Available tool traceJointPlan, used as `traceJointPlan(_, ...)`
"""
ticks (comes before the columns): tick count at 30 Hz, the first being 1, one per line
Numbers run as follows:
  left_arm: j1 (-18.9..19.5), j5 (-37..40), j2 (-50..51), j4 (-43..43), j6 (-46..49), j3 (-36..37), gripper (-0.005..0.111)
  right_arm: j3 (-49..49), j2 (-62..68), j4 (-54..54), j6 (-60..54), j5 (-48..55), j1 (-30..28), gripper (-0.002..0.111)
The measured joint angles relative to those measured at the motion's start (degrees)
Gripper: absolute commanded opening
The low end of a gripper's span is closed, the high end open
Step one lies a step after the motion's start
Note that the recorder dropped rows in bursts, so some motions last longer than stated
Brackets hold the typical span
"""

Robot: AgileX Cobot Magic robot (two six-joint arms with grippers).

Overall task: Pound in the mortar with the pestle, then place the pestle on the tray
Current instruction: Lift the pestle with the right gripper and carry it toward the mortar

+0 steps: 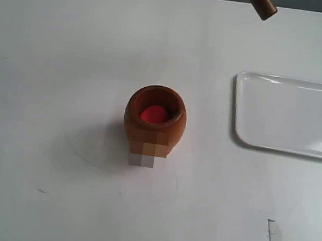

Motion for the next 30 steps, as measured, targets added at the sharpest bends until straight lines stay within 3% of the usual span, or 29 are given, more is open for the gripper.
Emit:
traceJointPlan(5,0.0,0.0,0.0,0.0,0.0,0.0,0.0,12.37,-6.48,-0.11,0.08,-0.5,0.0,0.0)
traceJointPlan(13,0.0,0.0,0.0,0.0,0.0,0.0,0.0,37.92,-23.89,-0.44,0.08,-12.71,0.0,0.0)
traceJointPlan(16,0.0,0.0,0.0,0.0,0.0,0.0,0.0,47.19,-31.63,-0.38,0.43,-19.63,0.0,0.0)
traceJointPlan(22,0.0,0.0,0.0,0.0,0.0,0.0,0.0,72.64,-60.01,7.9,-0.52,-38.7,0.0,0.0)
traceJointPlan(24,0.0,0.0,0.0,0.0,0.0,0.0,0.0,80.83,-69.78,13.52,-4.01,-46.61,0.0,0.0)
traceJointPlan(27,0.0,0.0,0.0,0.0,0.0,0.0,0.0,91.77,-80.72,30.2,-16.35,-53.83,0.0,0.0)
traceJointPlan(30,0.0,0.0,0.0,0.0,0.0,0.0,0.0,99.64,-85.86,59.72,-43.08,-52.17,0.0,0.0)
